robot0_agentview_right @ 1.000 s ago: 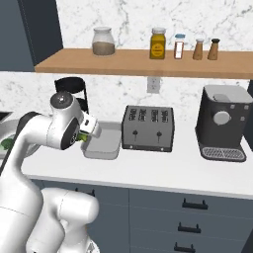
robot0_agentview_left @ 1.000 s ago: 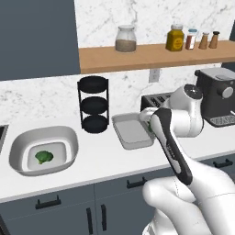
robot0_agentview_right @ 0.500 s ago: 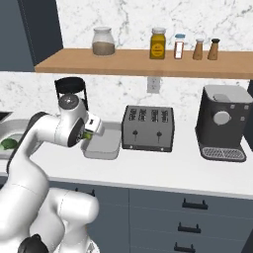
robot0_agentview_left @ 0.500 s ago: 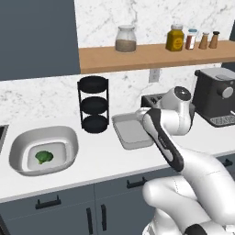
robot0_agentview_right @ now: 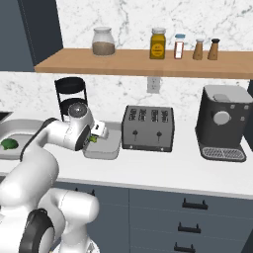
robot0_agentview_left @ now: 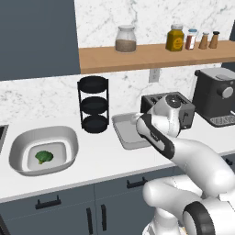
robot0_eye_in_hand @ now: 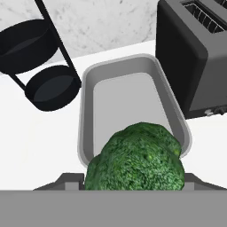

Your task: Place one broccoli and one steak in each tupperware on the nearby counter, to pack two identical lunches.

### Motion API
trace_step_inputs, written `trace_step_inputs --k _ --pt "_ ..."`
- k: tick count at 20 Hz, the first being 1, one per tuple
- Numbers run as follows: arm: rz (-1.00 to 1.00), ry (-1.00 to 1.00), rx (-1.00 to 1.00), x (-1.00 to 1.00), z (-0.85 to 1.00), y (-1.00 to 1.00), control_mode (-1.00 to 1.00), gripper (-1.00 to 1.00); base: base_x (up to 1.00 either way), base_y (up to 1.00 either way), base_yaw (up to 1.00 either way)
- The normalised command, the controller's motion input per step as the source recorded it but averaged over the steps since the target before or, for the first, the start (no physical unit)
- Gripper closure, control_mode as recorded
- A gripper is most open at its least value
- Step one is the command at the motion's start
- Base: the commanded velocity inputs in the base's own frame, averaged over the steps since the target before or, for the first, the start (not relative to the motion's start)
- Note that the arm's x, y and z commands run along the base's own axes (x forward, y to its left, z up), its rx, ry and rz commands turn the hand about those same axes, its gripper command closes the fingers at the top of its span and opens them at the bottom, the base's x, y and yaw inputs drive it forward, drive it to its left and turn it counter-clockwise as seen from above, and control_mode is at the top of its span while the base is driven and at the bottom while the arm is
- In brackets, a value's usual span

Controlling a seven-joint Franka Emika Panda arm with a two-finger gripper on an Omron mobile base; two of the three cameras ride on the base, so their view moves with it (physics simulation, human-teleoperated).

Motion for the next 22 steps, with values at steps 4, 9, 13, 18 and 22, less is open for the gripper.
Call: trace_step_inputs --k 4,9,13,18,22 --pt "0.02 0.0 0.0 0.51 -0.22 0.0 -1.0 1.0 0.0 0.0 0.0" --pt "0.0 0.0 -0.02 0.58 -0.15 0.0 -1.0 1.0 0.0 0.0 0.0" --pt "0.0 0.0 -0.03 0.57 -0.14 0.01 -1.0 1.0 0.0 0.0 0.0" --pt "0.0 0.0 0.0 0.48 -0.22 0.03 -1.0 -1.0 0.0 0.0 0.0" --pt "0.01 0.0 0.0 0.39 -0.24 0.01 -1.0 -1.0 0.0 0.0 0.0"
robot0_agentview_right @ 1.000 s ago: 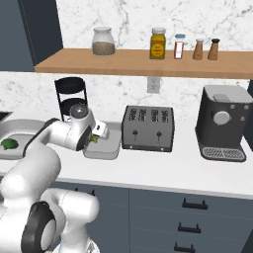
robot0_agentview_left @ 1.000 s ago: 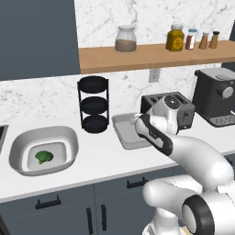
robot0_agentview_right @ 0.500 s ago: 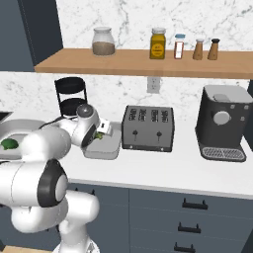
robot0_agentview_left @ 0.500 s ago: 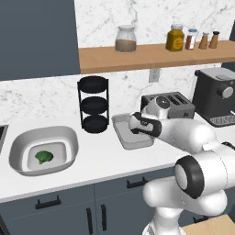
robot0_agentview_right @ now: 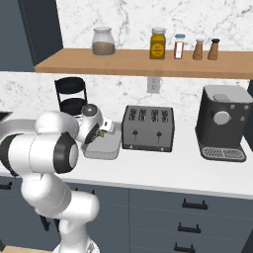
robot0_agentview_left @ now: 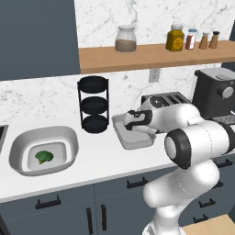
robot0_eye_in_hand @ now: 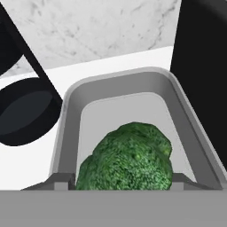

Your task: Place one broccoli and one steak in each tupperware on the nearby counter, to pack two identical lunches.

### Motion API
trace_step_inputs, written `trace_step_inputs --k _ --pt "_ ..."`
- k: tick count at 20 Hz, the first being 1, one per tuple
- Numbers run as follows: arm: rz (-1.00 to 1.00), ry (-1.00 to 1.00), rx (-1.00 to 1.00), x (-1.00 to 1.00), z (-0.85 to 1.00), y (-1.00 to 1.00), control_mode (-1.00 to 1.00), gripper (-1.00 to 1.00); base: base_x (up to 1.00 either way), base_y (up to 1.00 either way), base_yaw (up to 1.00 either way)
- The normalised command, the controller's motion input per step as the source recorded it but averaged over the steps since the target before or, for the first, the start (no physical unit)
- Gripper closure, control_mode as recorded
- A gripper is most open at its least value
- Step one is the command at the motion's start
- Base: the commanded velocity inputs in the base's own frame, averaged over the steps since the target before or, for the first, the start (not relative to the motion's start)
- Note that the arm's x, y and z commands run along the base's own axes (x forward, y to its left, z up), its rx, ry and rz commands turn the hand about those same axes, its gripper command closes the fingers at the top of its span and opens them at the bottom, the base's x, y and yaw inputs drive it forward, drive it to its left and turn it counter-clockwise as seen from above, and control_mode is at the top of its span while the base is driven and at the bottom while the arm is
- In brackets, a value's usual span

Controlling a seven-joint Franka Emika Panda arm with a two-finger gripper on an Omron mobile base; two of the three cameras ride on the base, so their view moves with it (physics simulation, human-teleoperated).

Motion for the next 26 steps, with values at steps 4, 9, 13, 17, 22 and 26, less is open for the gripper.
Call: trace_step_inputs --k 4,9,13,17,22,26 --pt "0.0 0.0 0.0 0.25 -0.1 0.0 -1.0 -1.0 0.0 0.0 0.0" --pt "0.0 0.0 0.0 0.04 0.0 0.0 -1.0 -1.0 0.0 0.0 0.0" --pt "0.0 -0.02 -0.09 -0.04 0.28 0.0 -1.0 -1.0 0.0 0.0 0.0" --pt "0.0 0.0 -0.22 -0.67 0.49 0.0 -1.0 -1.0 0.0 0.0 0.0" --pt "0.02 0.01 -0.16 -1.0 0.79 0.04 -1.0 -1.0 0.0 0.0 0.0" --pt "0.04 0.17 0.0 -1.0 1.0 0.1 -1.0 -1.0 0.0 0.0 0.0"
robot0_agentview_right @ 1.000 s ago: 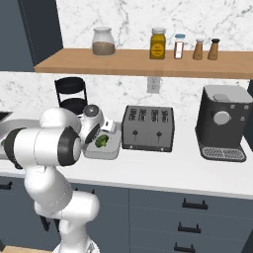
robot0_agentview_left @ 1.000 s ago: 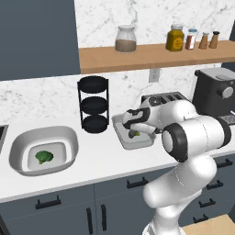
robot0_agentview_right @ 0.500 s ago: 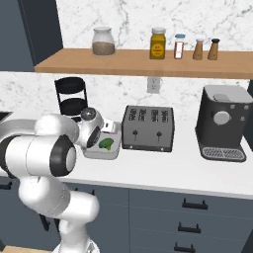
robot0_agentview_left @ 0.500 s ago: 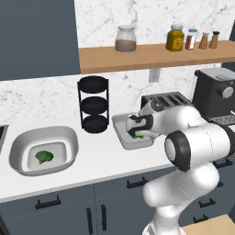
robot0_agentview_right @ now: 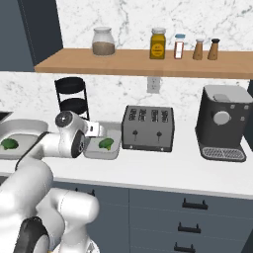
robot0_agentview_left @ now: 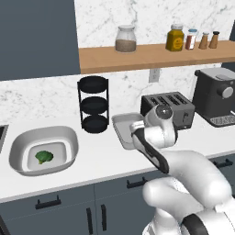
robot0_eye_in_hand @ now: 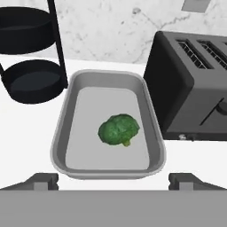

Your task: Place one broccoli and one steak in each tupperware on the nearby counter, to pack two identical lunches.

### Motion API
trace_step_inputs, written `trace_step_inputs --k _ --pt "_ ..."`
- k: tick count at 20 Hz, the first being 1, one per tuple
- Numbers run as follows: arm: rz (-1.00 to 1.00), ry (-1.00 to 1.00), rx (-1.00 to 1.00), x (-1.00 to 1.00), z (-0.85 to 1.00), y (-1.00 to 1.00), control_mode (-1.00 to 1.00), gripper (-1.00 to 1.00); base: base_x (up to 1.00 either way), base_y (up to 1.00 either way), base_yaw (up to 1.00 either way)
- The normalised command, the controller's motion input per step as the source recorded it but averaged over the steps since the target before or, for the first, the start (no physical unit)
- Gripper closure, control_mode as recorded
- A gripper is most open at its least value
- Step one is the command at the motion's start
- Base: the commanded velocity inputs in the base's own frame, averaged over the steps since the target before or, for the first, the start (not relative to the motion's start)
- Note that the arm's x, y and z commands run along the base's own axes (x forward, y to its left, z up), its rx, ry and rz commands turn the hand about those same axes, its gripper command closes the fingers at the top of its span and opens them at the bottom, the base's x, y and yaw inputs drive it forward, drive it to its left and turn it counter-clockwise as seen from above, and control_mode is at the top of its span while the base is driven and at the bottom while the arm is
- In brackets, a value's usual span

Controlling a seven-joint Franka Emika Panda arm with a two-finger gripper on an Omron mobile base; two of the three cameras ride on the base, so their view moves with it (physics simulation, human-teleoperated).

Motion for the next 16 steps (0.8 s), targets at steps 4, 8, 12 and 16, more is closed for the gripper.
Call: trace_step_inputs --k 4,8,12,16 --pt "0.06 0.36 0.0 -1.0 1.0 0.0 -1.0 -1.0 0.0 0.0 0.0" --pt "0.09 0.41 0.0 -1.0 1.0 0.0 -1.0 -1.0 0.0 0.0 0.0" --pt "0.07 0.25 -0.02 -1.0 0.69 0.0 -1.0 -1.0 0.0 0.0 0.0" --pt "0.0 0.02 0.0 -1.0 0.23 0.0 -1.0 -1.0 0.0 0.0 0.0"
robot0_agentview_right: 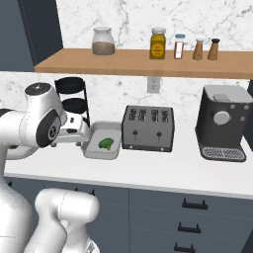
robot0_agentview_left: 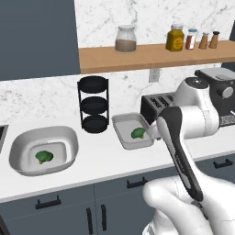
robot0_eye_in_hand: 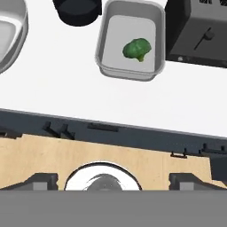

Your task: Place one broccoli and one steak in each tupperware on the nearby counter, to pack two identical lunches.

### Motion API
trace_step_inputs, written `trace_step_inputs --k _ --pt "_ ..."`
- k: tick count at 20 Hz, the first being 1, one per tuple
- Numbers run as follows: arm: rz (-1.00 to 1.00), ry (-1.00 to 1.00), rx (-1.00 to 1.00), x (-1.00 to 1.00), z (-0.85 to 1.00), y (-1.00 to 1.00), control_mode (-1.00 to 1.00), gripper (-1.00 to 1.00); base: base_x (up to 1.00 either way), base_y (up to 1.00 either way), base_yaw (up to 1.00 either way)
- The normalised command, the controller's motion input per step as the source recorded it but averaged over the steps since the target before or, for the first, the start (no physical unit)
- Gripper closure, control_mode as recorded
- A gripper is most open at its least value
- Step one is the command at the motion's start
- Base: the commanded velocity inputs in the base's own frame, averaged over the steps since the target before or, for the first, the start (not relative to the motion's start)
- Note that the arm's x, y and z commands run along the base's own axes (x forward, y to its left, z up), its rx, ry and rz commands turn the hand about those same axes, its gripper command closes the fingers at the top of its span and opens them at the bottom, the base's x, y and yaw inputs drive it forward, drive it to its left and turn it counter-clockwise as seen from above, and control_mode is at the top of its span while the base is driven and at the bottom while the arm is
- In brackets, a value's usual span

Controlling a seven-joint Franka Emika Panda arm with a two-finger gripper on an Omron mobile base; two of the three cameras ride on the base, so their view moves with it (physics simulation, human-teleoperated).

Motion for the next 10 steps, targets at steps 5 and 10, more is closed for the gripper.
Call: trace_step_inputs --k 5,10 --pt "-0.06 -0.14 0.01 -1.0 0.01 -0.01 -1.0 -1.0 0.0 0.0 0.0" --pt "-0.04 -0.13 0.0 -1.0 0.23 0.0 -1.0 -1.0 0.0 0.0 0.0"
